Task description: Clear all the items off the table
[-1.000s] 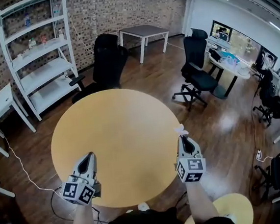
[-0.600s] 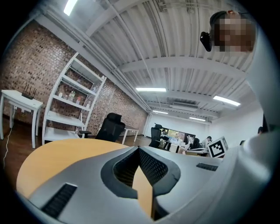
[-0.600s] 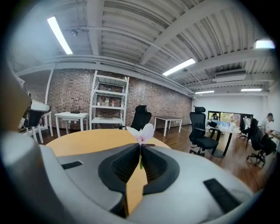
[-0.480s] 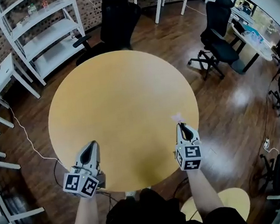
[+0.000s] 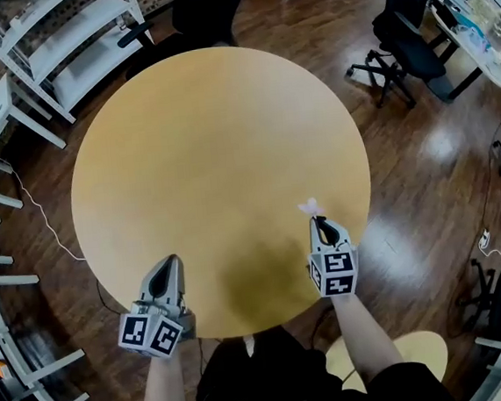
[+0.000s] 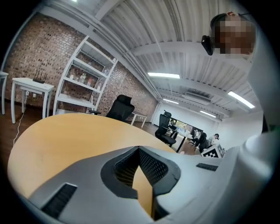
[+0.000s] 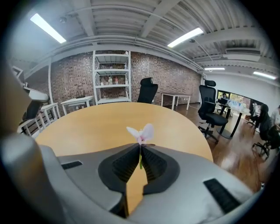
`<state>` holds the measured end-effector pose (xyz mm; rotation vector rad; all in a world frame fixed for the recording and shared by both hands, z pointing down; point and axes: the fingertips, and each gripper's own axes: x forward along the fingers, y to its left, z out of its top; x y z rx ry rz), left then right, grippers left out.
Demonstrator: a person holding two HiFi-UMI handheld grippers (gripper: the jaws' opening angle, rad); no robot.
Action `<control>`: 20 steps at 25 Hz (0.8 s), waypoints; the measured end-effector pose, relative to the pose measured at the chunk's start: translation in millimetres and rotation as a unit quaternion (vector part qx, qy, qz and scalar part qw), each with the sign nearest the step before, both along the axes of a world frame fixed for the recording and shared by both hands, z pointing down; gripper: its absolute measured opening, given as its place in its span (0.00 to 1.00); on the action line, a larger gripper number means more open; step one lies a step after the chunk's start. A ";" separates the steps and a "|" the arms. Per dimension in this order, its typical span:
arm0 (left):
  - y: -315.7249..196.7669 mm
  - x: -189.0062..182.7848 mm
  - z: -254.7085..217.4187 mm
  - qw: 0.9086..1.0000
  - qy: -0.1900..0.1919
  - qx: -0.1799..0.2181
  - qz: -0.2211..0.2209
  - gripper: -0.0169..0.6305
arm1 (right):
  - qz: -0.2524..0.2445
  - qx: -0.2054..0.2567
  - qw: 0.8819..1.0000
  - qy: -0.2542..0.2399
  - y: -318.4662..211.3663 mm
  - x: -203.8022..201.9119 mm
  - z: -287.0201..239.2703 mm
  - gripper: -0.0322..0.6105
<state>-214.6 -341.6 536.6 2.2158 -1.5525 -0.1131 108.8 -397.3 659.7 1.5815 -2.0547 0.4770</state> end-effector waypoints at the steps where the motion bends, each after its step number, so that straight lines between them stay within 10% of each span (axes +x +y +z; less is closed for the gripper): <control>1: 3.5 -1.8 2.4 1.000 -0.001 -0.005 -0.007 0.01 | -0.005 -0.007 1.000 -0.001 1.2 -1.5 4.6 0.08; 20: 19.3 -38.8 -2.3 0.999 -0.021 -0.007 -0.034 0.01 | -0.030 -0.016 0.999 -0.006 -5.1 -26.5 3.9 0.33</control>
